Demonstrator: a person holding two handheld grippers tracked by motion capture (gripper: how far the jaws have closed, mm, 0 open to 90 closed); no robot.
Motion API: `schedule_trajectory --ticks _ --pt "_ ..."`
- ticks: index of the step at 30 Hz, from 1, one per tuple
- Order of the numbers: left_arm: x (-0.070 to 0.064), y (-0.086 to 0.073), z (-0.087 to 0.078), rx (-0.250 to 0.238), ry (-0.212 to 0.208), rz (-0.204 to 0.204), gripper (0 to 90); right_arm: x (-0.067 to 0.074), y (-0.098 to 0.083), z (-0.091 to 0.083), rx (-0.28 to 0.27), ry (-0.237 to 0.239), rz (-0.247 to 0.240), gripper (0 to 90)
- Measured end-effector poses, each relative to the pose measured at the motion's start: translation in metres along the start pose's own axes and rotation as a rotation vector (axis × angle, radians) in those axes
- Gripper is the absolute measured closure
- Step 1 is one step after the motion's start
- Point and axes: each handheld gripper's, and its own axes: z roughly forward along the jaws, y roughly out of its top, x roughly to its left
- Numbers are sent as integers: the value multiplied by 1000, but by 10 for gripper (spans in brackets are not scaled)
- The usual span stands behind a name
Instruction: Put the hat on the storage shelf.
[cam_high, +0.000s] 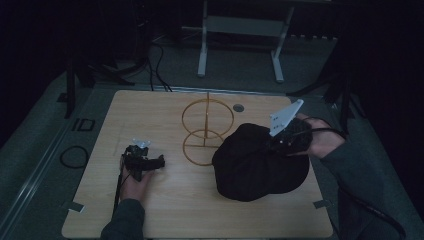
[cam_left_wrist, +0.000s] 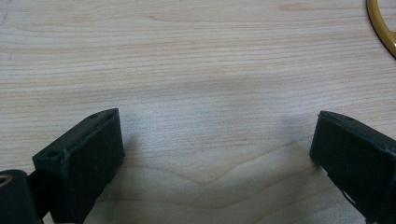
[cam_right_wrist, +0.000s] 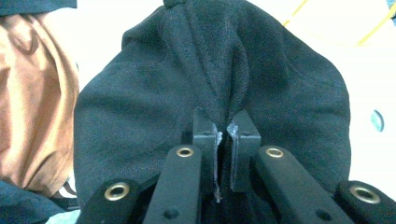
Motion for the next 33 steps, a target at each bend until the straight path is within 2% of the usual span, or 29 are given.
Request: schedule_trajectory --ticks 13,23,33 --pt "0 0 0 -1 0 -1 24 -3 5 -35 -45 -38 1 840" --pt "0 0 0 -1 0 -1 24 -3 1 -55 -98 -65 -3 840" --pt "0 0 0 1 0 0 24 -10 -6 -75 -148 -110 34 840"
